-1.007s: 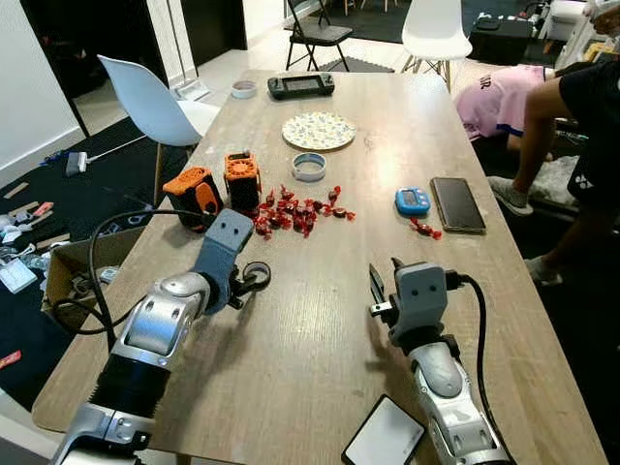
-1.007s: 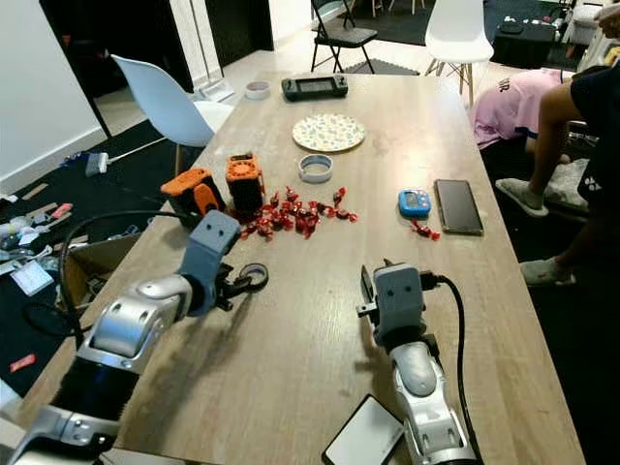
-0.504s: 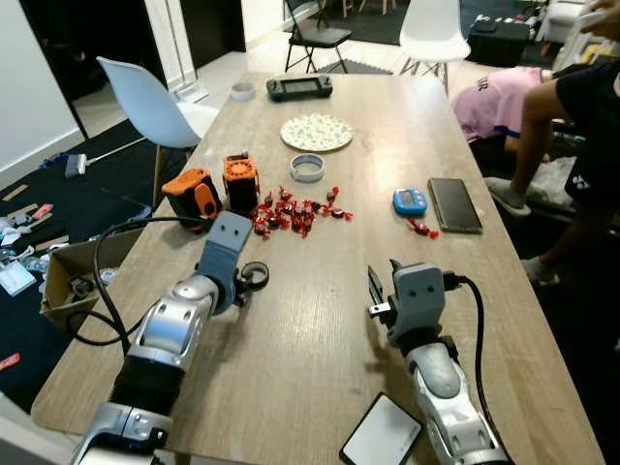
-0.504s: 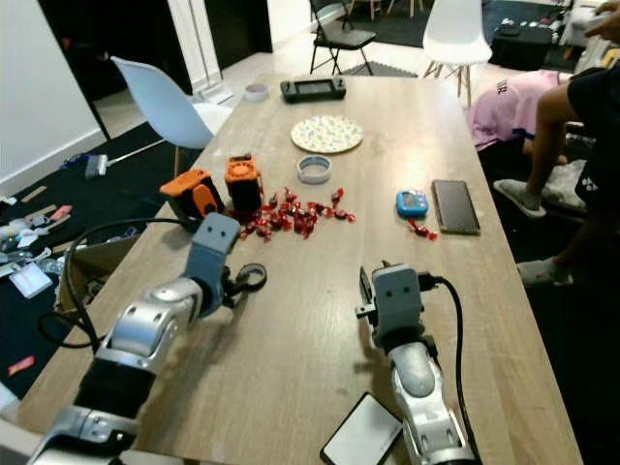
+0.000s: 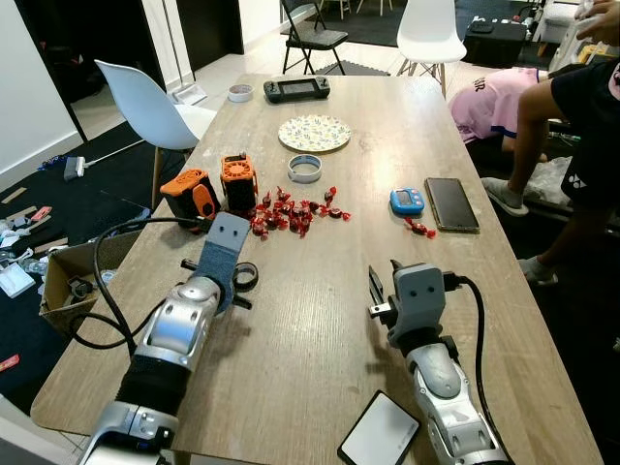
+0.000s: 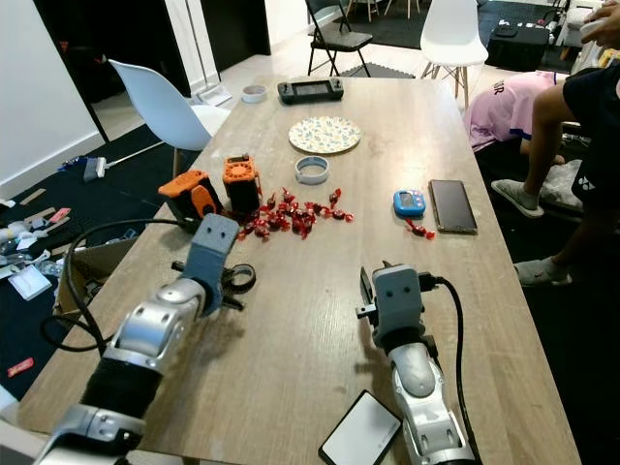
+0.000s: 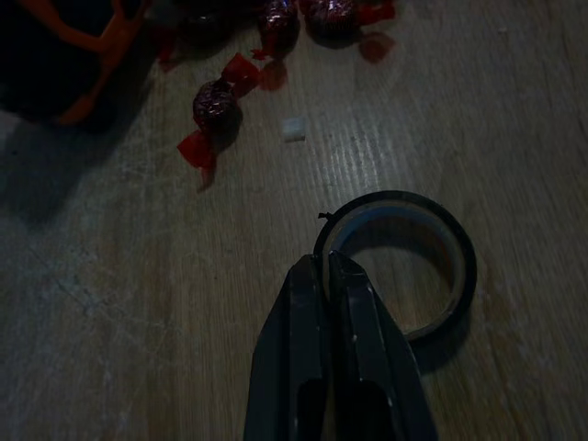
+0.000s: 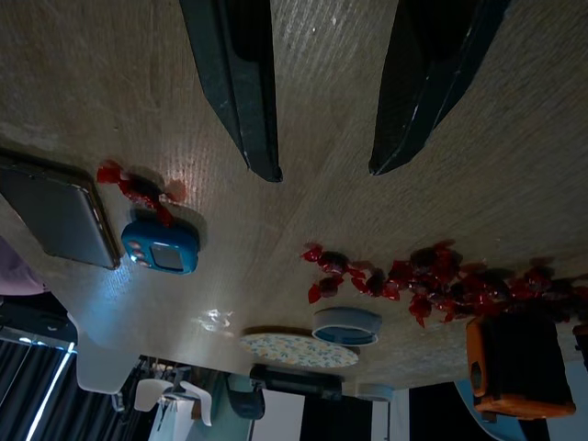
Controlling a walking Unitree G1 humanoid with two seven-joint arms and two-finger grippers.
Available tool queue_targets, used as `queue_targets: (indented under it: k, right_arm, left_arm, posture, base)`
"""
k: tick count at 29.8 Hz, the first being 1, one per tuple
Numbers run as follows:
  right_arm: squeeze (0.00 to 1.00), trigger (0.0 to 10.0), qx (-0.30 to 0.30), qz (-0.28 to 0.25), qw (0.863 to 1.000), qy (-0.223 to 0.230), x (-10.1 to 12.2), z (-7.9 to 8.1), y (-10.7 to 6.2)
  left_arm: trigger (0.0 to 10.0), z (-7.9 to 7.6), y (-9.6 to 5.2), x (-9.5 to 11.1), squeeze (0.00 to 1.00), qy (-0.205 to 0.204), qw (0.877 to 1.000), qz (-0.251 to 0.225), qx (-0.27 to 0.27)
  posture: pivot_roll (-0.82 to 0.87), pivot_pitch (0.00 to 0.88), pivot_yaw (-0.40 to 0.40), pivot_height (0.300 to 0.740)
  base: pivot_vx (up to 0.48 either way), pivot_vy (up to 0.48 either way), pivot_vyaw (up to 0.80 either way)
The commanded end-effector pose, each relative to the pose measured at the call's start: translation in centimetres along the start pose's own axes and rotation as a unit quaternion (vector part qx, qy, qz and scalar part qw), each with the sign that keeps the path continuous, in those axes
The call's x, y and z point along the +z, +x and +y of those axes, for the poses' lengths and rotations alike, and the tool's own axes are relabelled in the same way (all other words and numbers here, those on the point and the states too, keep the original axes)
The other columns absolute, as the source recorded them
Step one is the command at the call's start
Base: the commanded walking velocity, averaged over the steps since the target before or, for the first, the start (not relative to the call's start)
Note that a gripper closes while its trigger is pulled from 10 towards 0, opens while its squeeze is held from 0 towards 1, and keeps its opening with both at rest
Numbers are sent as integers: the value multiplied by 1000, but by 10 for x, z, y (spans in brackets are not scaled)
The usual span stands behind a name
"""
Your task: Hang keys on a hook
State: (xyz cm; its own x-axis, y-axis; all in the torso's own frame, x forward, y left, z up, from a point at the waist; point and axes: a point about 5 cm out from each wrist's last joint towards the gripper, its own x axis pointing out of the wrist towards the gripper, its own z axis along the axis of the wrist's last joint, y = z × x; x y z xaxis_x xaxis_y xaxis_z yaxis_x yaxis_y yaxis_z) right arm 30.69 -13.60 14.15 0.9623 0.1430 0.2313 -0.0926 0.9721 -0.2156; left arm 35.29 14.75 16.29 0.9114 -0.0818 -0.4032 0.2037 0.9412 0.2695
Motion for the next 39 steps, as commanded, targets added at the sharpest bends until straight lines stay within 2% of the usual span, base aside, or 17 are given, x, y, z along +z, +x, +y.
queue_targets:
  k: [1,3,4,5,9,14,17,19,20,21,22,24,26,28,29,31,39]
  right_arm:
    - [0,10000,-3,9,1000,2,-5,-1,-4]
    - [0,10000,-4,10,1000,2,-5,-1,-4]
    - [0,10000,-4,9,1000,2,-5,-1,-4]
    - [0,10000,-4,9,1000,2,-5,-1,-4]
    - [0,10000,-3,8,1000,1,-4,-1,-4]
    - [0,10000,-2,7,1000,1,-4,-1,-3]
    - [0,10000,1,6,1000,1,-3,-1,-2]
    - [0,10000,1,6,1000,1,-3,-1,-2]
    - [0,10000,2,6,1000,2,-3,0,-3]
    - [0,10000,4,6,1000,2,-3,1,-3]
    - [0,10000,4,6,1000,2,-3,1,-3]
    - [0,10000,8,6,1000,4,-3,3,-4]
    - [0,10000,10,5,1000,5,-2,4,-4]
    - [0,10000,10,4,1000,6,-2,4,-5]
    - [0,10000,8,2,1000,9,-1,3,-6]
    - [0,10000,1,0,1000,15,-1,-1,-8]
    - [0,10000,-7,-10,1000,16,5,-11,-11]
  left_arm:
    - [118,2,1,-25,0,13,999,51,-1]
    - [392,2,0,-25,0,13,999,49,-4]
    - [8157,2,-2,-22,0,7,999,35,-12]
    - [10000,3,-6,-14,0,-3,1000,-2,-20]
    - [10000,10,-26,18,0,-61,987,-145,-26]
    - [10000,19,-36,23,0,-81,985,-152,-7]
    - [10000,40,-50,35,0,-144,967,-204,42]
    - [10000,40,-50,35,0,-144,967,-204,42]
    - [10000,49,-54,34,0,-158,961,-215,74]
    - [10000,57,-58,30,0,-145,957,-220,122]
    - [10000,57,-58,30,0,-145,957,-220,122]
    - [10000,63,-66,18,0,-103,949,-224,198]
    - [10000,62,-70,13,0,-102,946,-222,216]
    - [10000,58,-76,7,0,-94,944,-226,223]
    - [10000,53,-80,7,0,-58,942,-241,227]
    - [10000,44,-88,2,0,-29,939,-256,226]
    - [10000,38,-96,-11,0,-22,937,-262,228]
  posture:
    - [96,197,58,740]
    - [97,198,58,740]
    - [97,198,57,740]
    - [97,198,57,740]
    - [96,198,54,740]
    - [99,199,51,740]
    - [100,199,48,740]
    - [100,199,48,740]
    - [98,197,44,740]
    - [97,198,40,740]
    - [97,198,40,740]
    - [94,194,30,740]
    - [94,194,30,740]
    - [95,193,23,740]
    - [94,190,20,740]
    - [92,188,17,740]
    - [85,178,12,740]
  base:
    - [0,0,0]
    - [0,0,0]
    - [0,0,0]
    - [0,0,0]
    - [0,0,0]
    - [0,0,0]
    - [0,0,0]
    - [0,0,0]
    - [0,0,0]
    - [0,0,0]
    - [0,0,0]
    - [0,0,0]
    - [0,0,0]
    - [0,0,0]
    - [0,0,0]
    - [0,0,0]
    - [0,0,0]
